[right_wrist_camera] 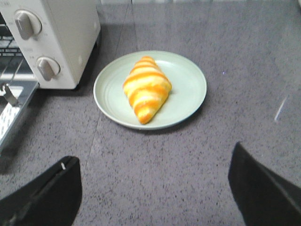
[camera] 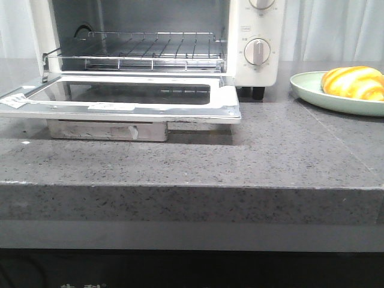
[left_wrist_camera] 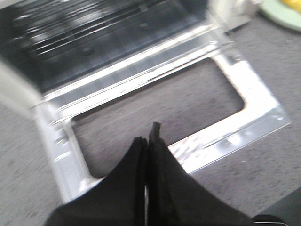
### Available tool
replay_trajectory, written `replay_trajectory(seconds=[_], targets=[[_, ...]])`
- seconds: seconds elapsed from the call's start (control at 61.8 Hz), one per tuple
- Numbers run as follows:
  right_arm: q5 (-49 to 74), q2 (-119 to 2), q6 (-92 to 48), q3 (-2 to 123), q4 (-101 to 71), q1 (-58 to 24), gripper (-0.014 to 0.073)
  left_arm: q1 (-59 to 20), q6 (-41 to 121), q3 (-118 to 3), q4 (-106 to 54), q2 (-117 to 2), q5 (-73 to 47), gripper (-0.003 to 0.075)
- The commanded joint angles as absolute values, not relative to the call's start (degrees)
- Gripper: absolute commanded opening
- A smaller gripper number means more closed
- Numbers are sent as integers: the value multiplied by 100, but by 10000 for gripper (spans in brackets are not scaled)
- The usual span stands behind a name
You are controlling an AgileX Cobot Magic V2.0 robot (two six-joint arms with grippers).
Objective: Put bread in oven
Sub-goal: 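Lower the right gripper onto the striped croissant and close it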
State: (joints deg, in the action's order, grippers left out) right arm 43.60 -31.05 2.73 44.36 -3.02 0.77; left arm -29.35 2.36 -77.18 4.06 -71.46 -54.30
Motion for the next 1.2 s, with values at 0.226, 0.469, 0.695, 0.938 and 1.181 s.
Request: replay_trajectory(seconds=[0.226, 0.469, 0.695, 0.938, 1.181], targets=[[4773, -4739, 240, 5565, -266, 58, 643, -2960, -148, -7109, 582, -6026, -5195, -18], [4972, -6277, 240, 6232, -682, 58, 643, -2960, -161, -6778, 545, -5423, -5195, -18], [5024, -7658, 235, 6937, -846, 29, 643, -2960, -161, -6776, 545, -5294, -5195, -18], [5115, -8829, 235, 7652, -826, 29, 643, -2960, -161, -6776, 545, -5294, -5206, -18], [5219, -9649, 235, 8312, -816, 29, 643, -2960, -161, -6776, 545, -5294, -5206, -18]])
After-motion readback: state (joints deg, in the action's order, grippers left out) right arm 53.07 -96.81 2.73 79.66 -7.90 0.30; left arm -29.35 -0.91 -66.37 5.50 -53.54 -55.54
